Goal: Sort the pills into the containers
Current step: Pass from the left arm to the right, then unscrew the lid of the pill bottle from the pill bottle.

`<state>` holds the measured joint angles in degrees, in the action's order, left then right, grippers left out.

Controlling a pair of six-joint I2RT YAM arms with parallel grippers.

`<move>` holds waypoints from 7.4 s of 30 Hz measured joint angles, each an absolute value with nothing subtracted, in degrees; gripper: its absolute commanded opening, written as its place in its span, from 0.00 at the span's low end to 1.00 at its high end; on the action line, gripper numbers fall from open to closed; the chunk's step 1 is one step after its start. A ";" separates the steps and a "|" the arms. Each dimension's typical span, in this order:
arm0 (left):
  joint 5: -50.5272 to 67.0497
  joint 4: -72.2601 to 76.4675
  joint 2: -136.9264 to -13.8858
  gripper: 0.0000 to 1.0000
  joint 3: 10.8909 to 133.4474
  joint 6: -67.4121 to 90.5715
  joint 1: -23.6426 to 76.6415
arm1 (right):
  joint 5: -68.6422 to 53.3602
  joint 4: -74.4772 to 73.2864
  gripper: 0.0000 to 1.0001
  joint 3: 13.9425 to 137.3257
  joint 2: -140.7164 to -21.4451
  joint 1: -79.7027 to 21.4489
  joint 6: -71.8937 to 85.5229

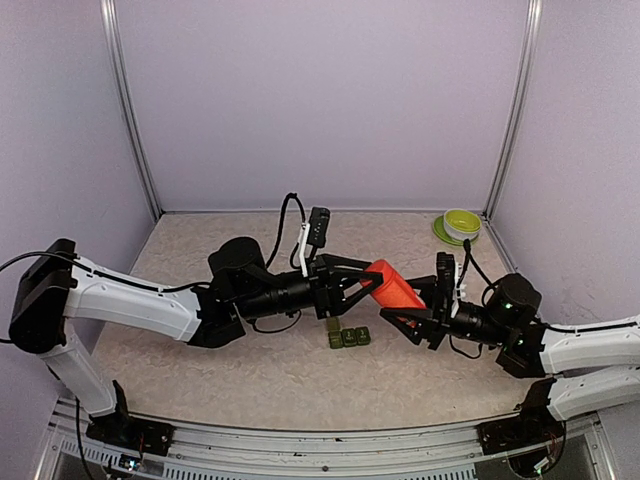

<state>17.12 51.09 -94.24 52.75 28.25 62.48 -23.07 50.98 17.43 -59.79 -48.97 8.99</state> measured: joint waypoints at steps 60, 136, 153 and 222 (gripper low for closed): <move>46.17 51.90 -90.17 0.43 49.45 -0.01 57.95 | -50.43 51.27 0.25 23.11 -65.34 -49.39 39.94; 26.76 44.97 -91.55 0.93 55.31 25.19 63.77 | -18.76 29.89 0.22 25.23 -52.71 -55.88 16.19; 26.65 42.61 -90.11 0.93 54.94 23.68 63.96 | -16.64 28.84 0.21 25.23 -49.69 -55.86 14.02; 22.90 37.52 -87.59 0.98 54.02 31.29 63.09 | -15.79 29.76 0.17 19.97 -48.84 -55.70 3.40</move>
<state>22.90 37.52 -87.59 54.02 31.29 63.09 -15.79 29.76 19.97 -48.84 -55.70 3.40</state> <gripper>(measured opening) 0.880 0.534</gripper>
